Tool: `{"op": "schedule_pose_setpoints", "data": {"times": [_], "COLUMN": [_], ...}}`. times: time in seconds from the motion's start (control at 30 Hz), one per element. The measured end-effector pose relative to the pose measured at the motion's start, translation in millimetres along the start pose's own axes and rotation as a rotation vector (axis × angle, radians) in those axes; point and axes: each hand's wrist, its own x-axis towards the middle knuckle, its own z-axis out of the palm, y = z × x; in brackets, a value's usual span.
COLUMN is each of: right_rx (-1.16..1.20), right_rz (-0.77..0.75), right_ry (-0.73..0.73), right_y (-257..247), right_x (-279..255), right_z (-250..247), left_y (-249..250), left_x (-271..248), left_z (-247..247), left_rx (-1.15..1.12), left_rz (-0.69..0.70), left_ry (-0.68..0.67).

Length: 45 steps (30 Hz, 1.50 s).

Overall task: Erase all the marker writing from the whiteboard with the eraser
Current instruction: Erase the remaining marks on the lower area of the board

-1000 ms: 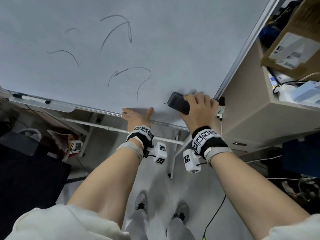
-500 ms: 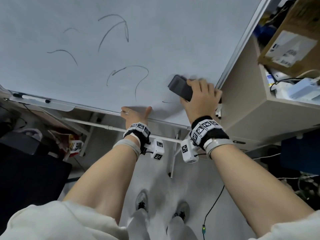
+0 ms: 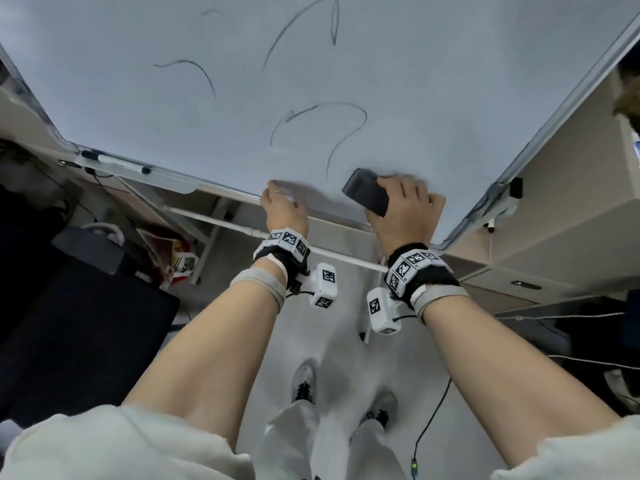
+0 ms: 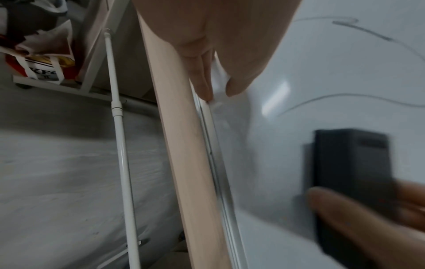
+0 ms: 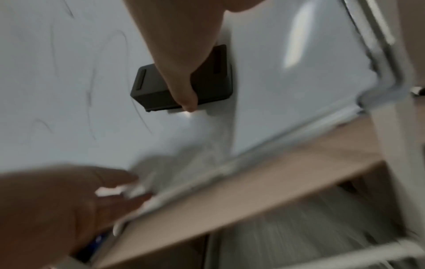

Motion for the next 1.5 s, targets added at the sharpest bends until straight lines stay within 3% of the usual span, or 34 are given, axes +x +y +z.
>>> {"op": "schedule_pose_setpoints", "data": {"times": [0.13, 0.3, 0.47, 0.63, 0.73, 0.9, 1.0, 1.17, 1.3, 1.5], "right_rx": [0.03, 0.015, -0.018, 0.03, 0.041, 0.044, 0.057, 0.051, 0.088, 0.099], "right_rz": [0.045, 0.038, -0.046, -0.162, -0.158, -0.103, -0.049, 0.038, 0.098, 0.053], "right_ry": [0.243, 0.31, 0.24, 0.053, -0.054, -0.115, -0.053, 0.177, 0.328, 0.448], "right_y": [-23, -52, -71, -90, -94, -93, -97, -101, -98, -96], "right_x": [66, 93, 71, 38, 17, -3, 16, 79, 118, 155], "right_z": [-53, -69, -27, 22, 44, 52, 26, -41, -89, -114], "left_y": [13, 16, 2, -28, -44, -46, -30, 11, 28, 35], "left_x": [3, 19, 39, 58, 66, 67, 62, 57, 59, 59], "left_z": [-15, -37, -47, -52, -54, -56, -65, -86, -91, -91], "left_rx": [0.005, 0.102, 0.086, 0.057, 0.021, 0.003, -0.049, -0.139, -0.086, -0.014], "left_rz": [-0.041, -0.023, -0.065, -0.019, 0.023, 0.052, 0.067, 0.029, -0.021, -0.119], "left_ry": [-0.025, -0.007, -0.068, 0.05, 0.109, 0.084, 0.058, -0.011, -0.05, -0.111]}}
